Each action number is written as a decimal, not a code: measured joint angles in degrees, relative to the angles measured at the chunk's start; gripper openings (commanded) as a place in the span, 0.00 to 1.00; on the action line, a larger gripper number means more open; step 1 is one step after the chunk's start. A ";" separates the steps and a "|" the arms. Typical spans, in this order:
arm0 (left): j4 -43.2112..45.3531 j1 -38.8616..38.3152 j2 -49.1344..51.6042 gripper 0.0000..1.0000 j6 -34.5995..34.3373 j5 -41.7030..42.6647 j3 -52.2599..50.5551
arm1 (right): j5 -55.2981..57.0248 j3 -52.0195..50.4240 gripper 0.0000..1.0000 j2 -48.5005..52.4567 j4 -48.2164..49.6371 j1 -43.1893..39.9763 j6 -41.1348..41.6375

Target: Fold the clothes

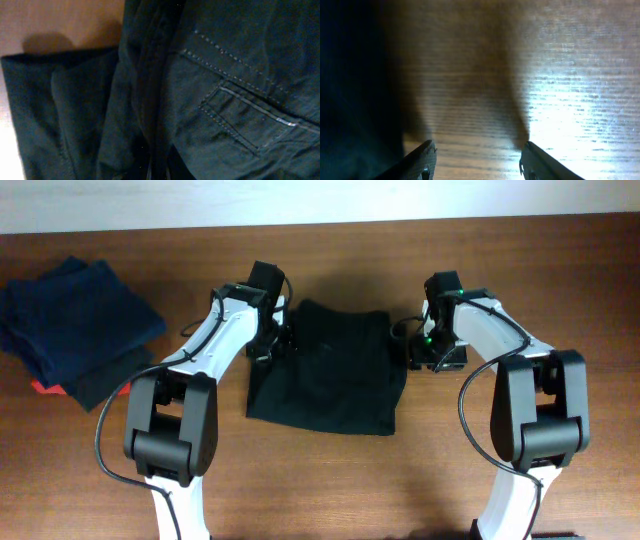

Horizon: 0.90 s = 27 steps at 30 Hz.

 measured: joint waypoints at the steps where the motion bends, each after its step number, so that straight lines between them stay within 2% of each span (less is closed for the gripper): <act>1: 2.45 0.00 0.00 0.05 2.10 0.28 -0.04 | -0.37 2.01 0.60 0.07 -0.92 0.00 -0.42; 6: 5.42 0.00 0.00 0.05 9.18 1.38 -0.02 | -1.11 5.35 0.63 0.07 -0.26 0.17 -1.81; 16: 5.35 0.00 0.00 0.06 10.64 1.38 -0.02 | 2.73 5.75 0.65 4.61 0.11 7.19 -4.44; 17: 5.18 0.00 0.00 0.06 10.64 1.38 -0.02 | 2.84 5.86 0.60 4.76 0.02 7.19 -4.42; 18: 4.52 0.00 0.00 0.06 10.64 1.38 -0.02 | 2.84 6.29 0.33 5.07 -0.37 7.19 -4.44; 19: 3.80 0.00 0.00 0.06 10.64 1.38 0.00 | 2.64 6.51 0.23 5.27 -0.48 7.19 -4.39; 20: 2.19 0.00 0.00 0.06 10.64 1.38 0.07 | 2.51 6.62 0.22 5.33 -0.44 7.26 -4.42; 24: -6.93 -0.15 0.00 0.12 10.84 2.38 0.24 | 2.86 6.95 0.29 5.53 -0.42 7.82 -3.82; 25: -7.87 -0.13 0.00 0.12 10.84 2.43 0.24 | 3.15 6.97 0.26 5.53 -0.46 7.82 -3.69; 26: -8.04 -0.15 0.00 0.12 10.84 2.43 0.24 | 3.43 6.97 0.05 5.53 -0.46 7.82 -3.63; 27: -8.24 -0.13 0.00 0.12 10.84 2.43 0.24 | 3.50 6.97 0.04 5.53 -0.46 7.87 -3.58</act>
